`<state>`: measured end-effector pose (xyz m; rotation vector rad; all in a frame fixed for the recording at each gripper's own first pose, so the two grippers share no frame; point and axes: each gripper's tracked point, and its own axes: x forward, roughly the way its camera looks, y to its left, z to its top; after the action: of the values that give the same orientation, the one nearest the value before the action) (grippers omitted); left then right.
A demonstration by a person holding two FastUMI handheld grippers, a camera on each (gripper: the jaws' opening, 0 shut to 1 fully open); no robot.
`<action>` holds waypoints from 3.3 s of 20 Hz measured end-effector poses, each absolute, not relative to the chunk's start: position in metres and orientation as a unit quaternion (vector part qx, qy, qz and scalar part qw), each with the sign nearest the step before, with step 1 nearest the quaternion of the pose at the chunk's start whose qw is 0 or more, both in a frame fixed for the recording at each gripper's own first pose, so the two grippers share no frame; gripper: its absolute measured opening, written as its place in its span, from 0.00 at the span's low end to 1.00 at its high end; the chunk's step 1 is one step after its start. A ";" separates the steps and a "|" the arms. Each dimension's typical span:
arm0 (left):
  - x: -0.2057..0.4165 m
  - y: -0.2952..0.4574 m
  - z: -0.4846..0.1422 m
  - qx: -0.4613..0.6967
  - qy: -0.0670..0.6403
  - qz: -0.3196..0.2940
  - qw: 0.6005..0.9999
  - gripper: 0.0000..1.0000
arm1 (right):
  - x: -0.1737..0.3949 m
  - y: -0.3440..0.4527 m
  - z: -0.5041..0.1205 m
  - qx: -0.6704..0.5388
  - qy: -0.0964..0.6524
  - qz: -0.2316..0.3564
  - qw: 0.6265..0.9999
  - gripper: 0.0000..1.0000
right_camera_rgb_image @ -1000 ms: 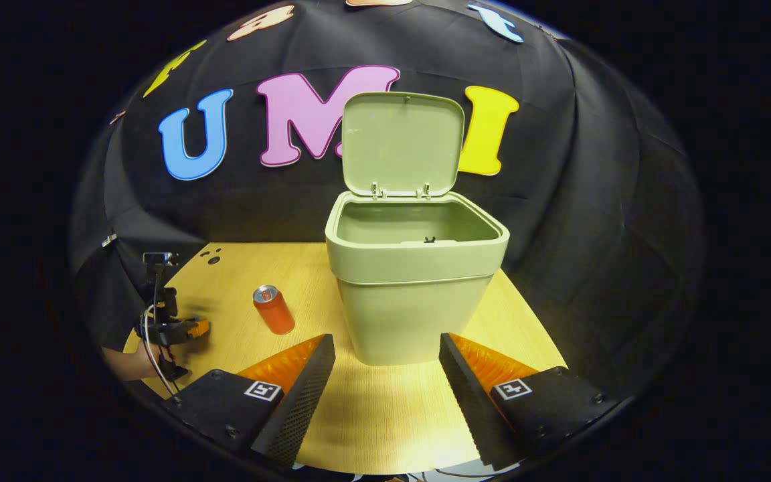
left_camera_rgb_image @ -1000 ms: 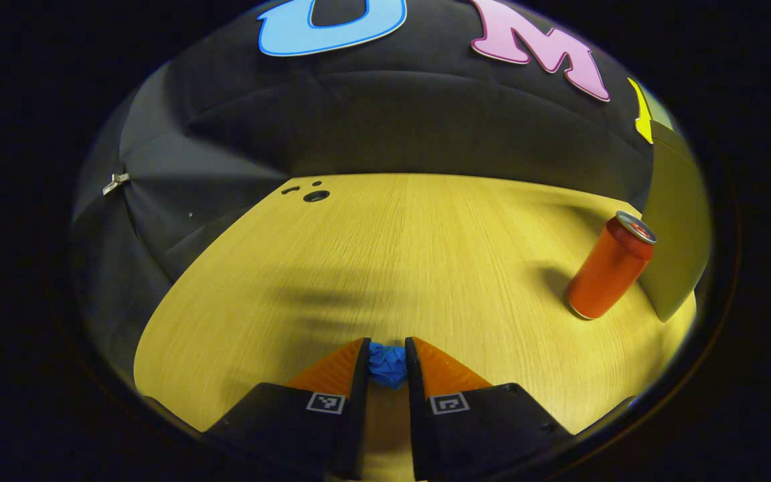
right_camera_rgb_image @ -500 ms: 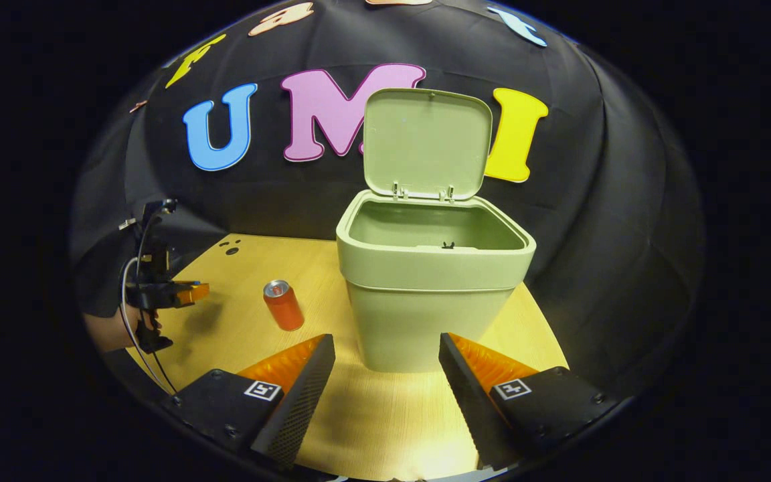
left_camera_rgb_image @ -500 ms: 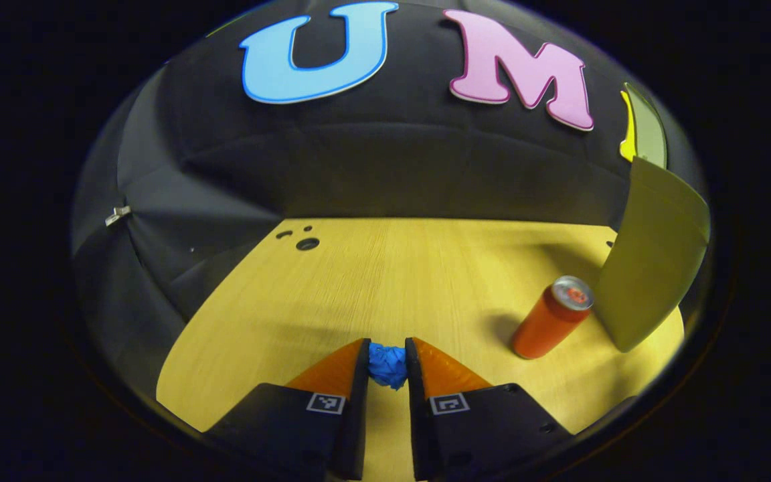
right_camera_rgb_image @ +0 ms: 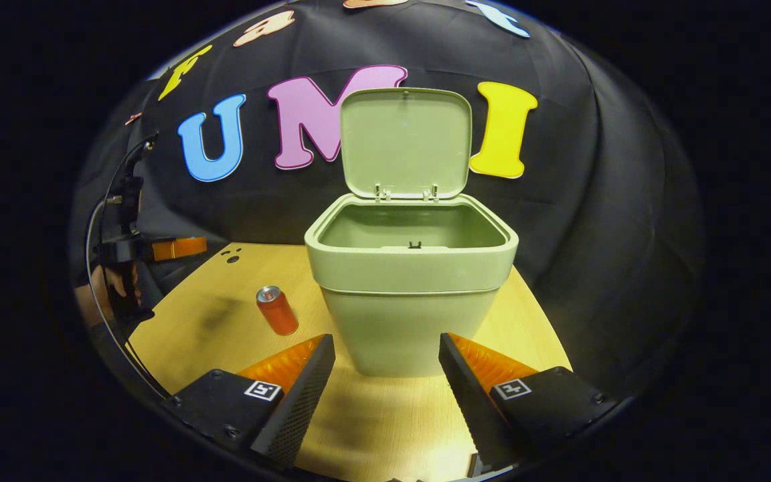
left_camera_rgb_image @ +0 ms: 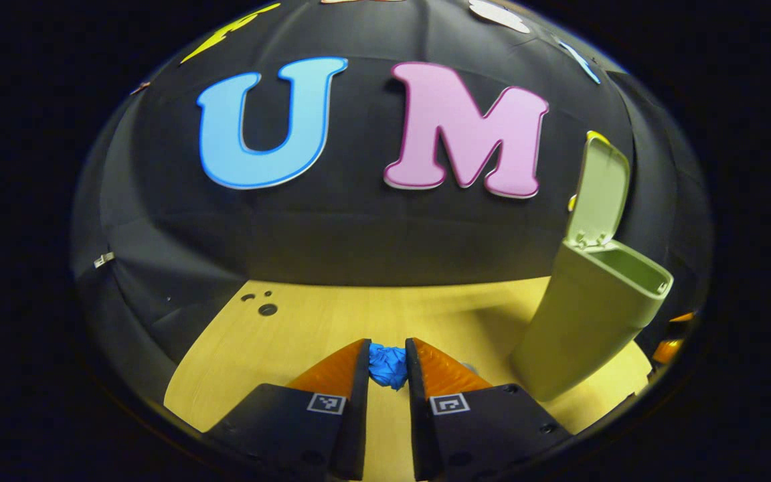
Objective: Press the lid of the desktop garbage bin to open it, pick up the crumpled paper on the desktop and throw it into the bin, then pick up the pop can on the desktop and drop it into the bin, and finally close the garbage bin lid.
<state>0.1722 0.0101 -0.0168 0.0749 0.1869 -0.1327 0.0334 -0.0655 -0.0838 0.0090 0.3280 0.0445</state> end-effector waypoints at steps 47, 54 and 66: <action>0.164 -0.244 0.032 0.043 0.045 -0.280 0.958 0.98 | -0.001 -0.140 -0.114 0.045 0.179 -0.036 0.982 0.99; 0.165 -0.147 0.030 0.063 0.026 -0.173 0.983 0.97 | 0.005 -0.111 -0.118 0.025 0.180 -0.003 0.983 0.99; 0.121 0.014 -0.028 0.017 0.085 -0.025 0.996 0.98 | 0.027 -0.005 -0.145 -0.027 0.205 0.123 0.971 0.99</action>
<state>0.1211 0.0142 -0.0283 0.0336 0.1699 -0.0500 0.0270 -0.0053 -0.1447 -0.0547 0.4130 0.2480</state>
